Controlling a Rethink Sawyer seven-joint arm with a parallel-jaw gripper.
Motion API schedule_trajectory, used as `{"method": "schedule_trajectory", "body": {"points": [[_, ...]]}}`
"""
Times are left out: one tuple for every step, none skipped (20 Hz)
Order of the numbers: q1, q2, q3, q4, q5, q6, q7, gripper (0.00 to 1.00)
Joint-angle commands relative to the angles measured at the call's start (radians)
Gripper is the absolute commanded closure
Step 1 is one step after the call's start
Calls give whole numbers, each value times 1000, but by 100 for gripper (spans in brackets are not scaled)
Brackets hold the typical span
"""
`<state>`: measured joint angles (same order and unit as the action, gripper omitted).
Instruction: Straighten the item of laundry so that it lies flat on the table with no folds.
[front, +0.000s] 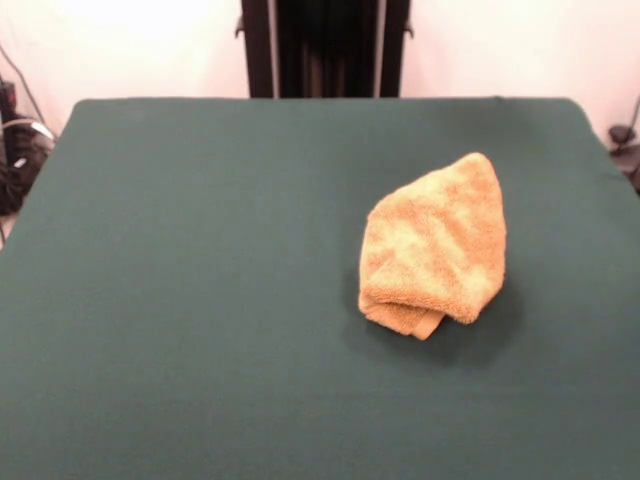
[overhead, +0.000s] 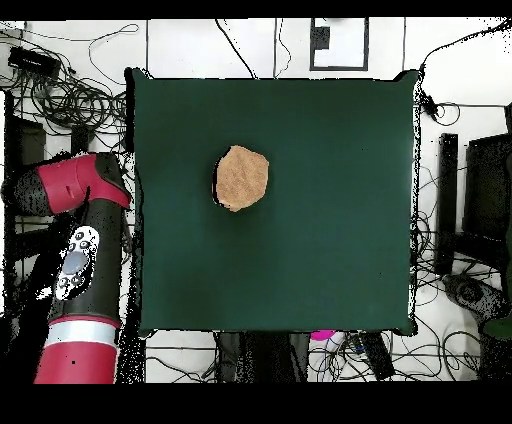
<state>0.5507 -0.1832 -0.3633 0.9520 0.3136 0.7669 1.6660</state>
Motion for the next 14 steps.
{"method": "schedule_trajectory", "body": {"points": [[-18,-5,91,74,-27,-42,151,0],[-18,-8,93,76,-29,-41,148,0],[-18,-11,93,79,-31,-40,146,0],[-14,-15,92,82,-34,-36,146,0],[-12,-18,94,88,-34,-37,147,0],[-6,-22,93,93,-36,-39,150,0],[1,-28,94,102,-36,-41,153,0],[9,-33,95,112,-37,-43,157,0],[18,-29,91,104,-38,-45,166,0],[28,-25,88,97,-39,-48,175,0],[35,-6,80,60,-38,-42,186,0],[45,3,72,40,-38,-40,198,0],[55,12,65,21,-37,-38,210,0],[65,16,59,14,-36,-41,222,0]]}}
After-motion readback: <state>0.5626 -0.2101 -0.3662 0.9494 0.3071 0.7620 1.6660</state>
